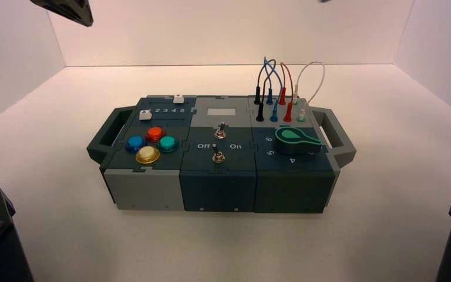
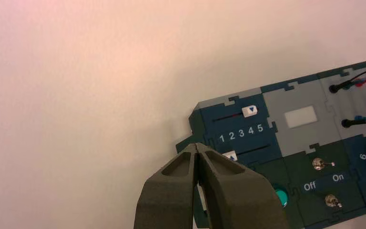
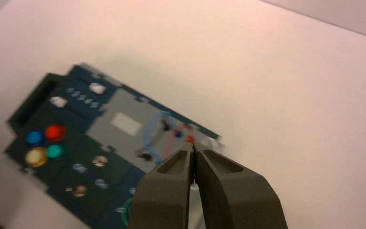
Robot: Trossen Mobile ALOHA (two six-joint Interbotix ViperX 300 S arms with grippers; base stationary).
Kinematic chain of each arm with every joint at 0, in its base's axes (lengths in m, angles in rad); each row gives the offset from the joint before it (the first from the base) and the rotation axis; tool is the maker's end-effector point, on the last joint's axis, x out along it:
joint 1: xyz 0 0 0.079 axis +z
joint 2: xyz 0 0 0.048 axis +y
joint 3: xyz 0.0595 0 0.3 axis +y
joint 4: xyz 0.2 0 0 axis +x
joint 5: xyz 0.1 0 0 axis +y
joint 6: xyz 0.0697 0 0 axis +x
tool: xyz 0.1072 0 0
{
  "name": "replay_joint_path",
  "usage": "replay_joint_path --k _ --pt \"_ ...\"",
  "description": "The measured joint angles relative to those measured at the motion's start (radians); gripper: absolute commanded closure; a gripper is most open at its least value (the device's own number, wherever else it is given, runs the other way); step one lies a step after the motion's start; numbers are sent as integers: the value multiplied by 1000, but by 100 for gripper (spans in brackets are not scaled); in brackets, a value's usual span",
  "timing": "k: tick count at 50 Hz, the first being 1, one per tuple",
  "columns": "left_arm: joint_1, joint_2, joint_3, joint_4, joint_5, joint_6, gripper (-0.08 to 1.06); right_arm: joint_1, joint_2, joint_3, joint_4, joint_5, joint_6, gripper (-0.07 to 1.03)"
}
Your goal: Move the top slider to position 3.
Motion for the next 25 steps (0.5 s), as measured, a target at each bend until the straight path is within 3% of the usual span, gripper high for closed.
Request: replay_joint_path --k 9,25 --pt "51 74 -25 0 32 0 101 54 126 -77 92 12 0 98" --pt "57 101 -26 2 51 8 101 83 357 -176 183 31 -2 98"
